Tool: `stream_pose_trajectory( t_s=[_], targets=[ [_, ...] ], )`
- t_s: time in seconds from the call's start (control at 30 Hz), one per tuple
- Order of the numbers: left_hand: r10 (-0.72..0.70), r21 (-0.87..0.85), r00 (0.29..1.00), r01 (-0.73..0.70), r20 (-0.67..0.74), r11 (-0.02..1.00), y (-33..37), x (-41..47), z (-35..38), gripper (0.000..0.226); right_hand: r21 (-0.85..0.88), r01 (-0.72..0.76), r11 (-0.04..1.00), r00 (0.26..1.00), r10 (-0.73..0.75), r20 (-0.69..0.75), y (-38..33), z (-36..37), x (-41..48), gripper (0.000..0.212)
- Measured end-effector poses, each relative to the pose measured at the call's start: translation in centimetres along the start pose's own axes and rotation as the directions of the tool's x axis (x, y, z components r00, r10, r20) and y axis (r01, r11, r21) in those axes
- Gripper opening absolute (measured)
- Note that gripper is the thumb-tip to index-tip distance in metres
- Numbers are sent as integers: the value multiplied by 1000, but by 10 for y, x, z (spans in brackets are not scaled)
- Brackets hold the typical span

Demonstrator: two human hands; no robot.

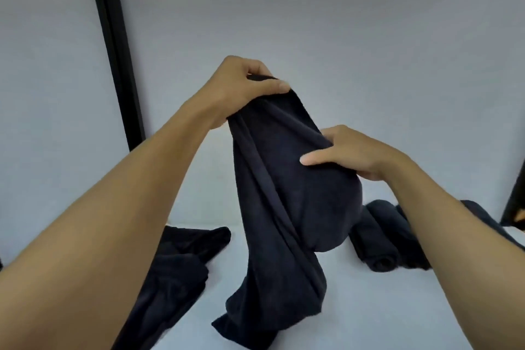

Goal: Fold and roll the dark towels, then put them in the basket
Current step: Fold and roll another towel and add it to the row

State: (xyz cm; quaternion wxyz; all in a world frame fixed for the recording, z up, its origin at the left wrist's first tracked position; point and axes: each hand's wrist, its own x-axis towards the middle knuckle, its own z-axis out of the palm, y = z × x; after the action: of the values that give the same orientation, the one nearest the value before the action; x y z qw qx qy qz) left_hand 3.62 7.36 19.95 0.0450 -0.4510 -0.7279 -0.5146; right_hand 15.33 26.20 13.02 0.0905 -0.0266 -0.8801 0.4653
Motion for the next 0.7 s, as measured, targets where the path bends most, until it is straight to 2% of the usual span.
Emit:
stream_pose_trajectory(
  t_s=[0.07, 0.17, 0.27, 0.33, 0.37, 0.43, 0.5, 0.57, 0.63, 0.7],
  targets=[
    [-60, 45, 992, 56, 108, 997, 0, 5, -11, 25, -46, -81, 996, 997, 81, -14, 20, -28, -10, 20],
    [-155, 175, 965, 119, 209, 977, -11, 12, -24, 29, -148, -152, 977, 982, 133, -134, 42, -64, -18, 27],
    [-201, 269, 965, 151, 170, 951, -24, 24, -26, 17, -376, -211, 902, 950, 97, -298, 47, -85, -12, 27],
    [-243, 242, 964, 211, 110, 947, -32, 35, -24, 13, -477, -251, 842, 902, 24, -432, 42, -94, 0, 21],
    [-278, 199, 958, 258, 77, 945, -35, 41, -23, 15, -471, -272, 839, 866, 0, -500, 36, -97, 7, 20],
    [-345, 101, 939, 343, -1, 934, -40, 57, -21, 22, -312, -240, 919, 800, 5, -601, 21, -104, 23, 21],
    [-369, 44, 926, 373, -82, 927, -41, 77, -22, 27, -51, -107, 993, 774, 51, -631, 4, -113, 44, 19],
    [-326, 81, 932, 341, -156, 937, -37, 98, -26, 18, 95, 36, 995, 757, 35, -652, -13, -123, 64, 18],
    [-251, 153, 923, 304, -290, 940, -33, 121, -36, 14, 105, 143, 984, 723, -32, -690, -32, -135, 85, 17],
    [-173, 196, 879, 283, -444, 939, -24, 141, -47, 12, 52, 219, 974, 684, -115, -721, -49, -149, 103, 21]
  ],
)
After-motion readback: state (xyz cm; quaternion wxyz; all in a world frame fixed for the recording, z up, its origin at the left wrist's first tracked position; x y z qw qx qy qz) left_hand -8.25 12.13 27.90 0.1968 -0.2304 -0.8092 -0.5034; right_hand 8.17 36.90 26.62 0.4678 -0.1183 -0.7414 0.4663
